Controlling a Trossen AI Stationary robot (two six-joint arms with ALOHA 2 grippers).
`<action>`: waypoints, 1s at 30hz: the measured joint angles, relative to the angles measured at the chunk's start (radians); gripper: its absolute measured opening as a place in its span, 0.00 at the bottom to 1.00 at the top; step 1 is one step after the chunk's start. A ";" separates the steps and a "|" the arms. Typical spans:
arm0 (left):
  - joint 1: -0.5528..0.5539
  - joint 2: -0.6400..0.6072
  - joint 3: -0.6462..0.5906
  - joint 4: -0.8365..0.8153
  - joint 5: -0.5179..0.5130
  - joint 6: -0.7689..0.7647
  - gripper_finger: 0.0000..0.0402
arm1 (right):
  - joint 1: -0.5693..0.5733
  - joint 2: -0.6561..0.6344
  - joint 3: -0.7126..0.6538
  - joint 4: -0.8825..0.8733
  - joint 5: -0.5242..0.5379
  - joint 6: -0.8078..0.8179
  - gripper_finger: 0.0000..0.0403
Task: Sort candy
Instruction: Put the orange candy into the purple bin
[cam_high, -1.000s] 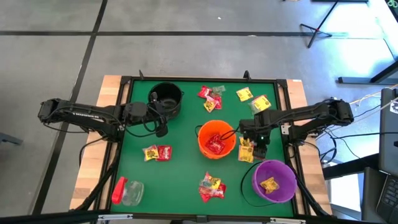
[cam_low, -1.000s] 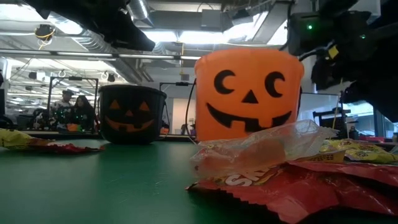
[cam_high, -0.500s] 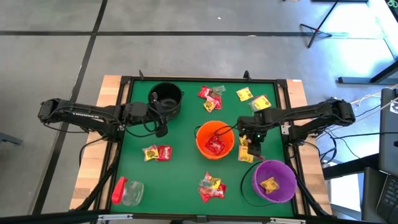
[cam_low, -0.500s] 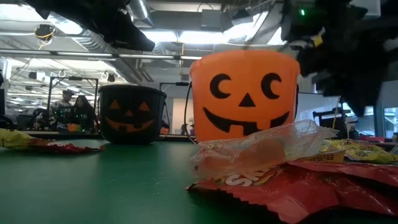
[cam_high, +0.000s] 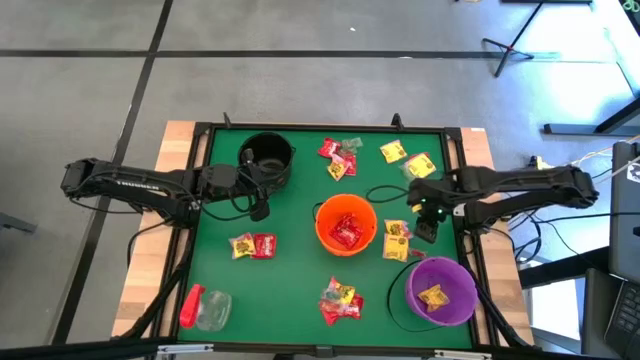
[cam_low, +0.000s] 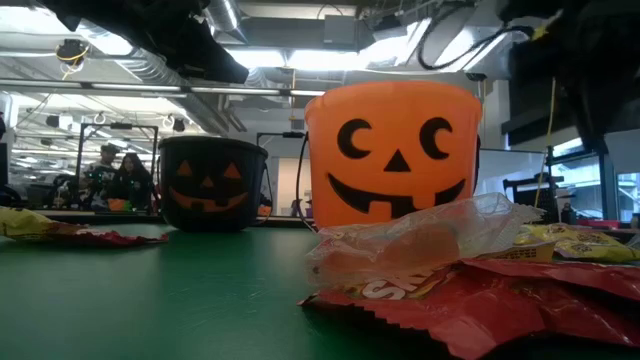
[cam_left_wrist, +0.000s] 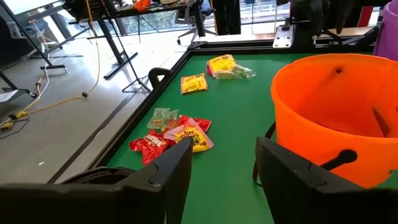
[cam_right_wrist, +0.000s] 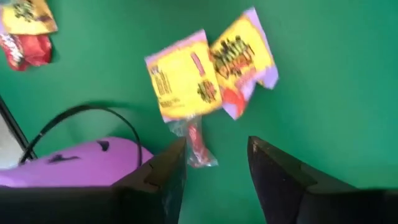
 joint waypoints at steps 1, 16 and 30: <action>0.000 0.000 0.000 -0.001 0.000 -0.001 0.42 | 0.000 -0.011 -0.018 0.004 -0.010 0.010 0.41; -0.002 0.000 0.000 -0.028 0.018 -0.044 0.42 | 0.000 -0.014 -0.274 0.154 -0.166 0.088 0.41; -0.002 0.000 0.000 -0.044 0.022 -0.044 0.42 | 0.000 -0.014 -0.347 0.321 -0.145 -0.007 0.42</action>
